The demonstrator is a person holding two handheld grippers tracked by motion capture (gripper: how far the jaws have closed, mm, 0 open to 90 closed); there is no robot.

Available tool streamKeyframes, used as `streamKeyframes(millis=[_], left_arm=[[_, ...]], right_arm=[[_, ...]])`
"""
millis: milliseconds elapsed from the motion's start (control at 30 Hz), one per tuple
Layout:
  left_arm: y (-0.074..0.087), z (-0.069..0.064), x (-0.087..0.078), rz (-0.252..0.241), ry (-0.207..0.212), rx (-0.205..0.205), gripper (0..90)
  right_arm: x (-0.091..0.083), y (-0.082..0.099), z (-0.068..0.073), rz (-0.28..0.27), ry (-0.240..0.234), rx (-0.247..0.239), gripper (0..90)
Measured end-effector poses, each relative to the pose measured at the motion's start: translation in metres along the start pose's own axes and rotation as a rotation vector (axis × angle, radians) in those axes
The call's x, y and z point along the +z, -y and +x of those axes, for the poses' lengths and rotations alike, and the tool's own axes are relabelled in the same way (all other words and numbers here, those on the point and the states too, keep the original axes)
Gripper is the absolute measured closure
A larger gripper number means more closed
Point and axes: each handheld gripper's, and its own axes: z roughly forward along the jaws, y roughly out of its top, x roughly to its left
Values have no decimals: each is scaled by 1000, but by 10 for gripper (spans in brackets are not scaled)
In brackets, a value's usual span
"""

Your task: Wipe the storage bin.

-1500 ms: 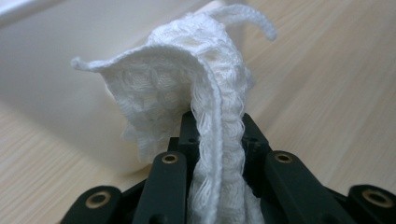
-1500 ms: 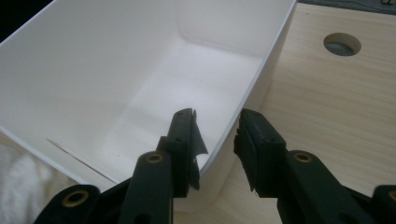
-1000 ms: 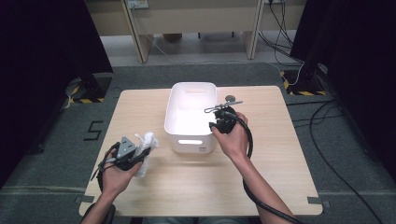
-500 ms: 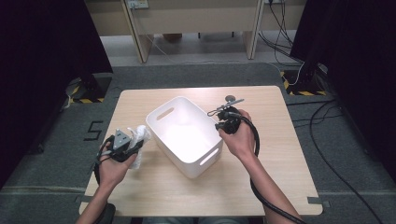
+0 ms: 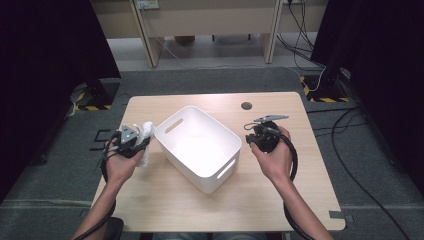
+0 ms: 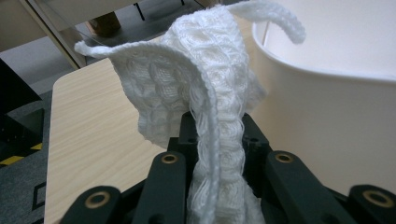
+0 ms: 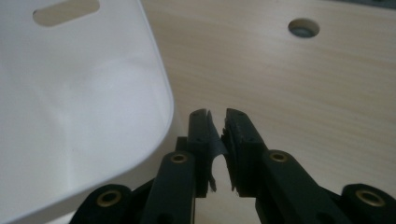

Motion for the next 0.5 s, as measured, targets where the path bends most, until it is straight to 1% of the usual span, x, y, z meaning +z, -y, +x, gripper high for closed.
streamKeyframes(millis=[133, 233, 300, 333, 367, 500], left_arm=[[-3, 1, 13, 20, 8, 27, 756], [-5, -1, 19, 19, 24, 35, 756], [-6, -2, 21, 11, 38, 56, 756], [-7, -3, 21, 12, 44, 65, 756], [-7, -4, 22, 6, 51, 75, 756], [-8, -4, 22, 7, 50, 104, 756]], right_arm=[[6, 16, 8, 75, -55, -7, 854], [8, 22, 16, 101, -82, -26, 862], [7, 23, 21, 103, -99, -35, 868], [6, 22, 24, 106, -95, -54, 873], [6, 22, 26, 107, -95, -58, 874], [3, 21, 34, 119, -111, -75, 878]])
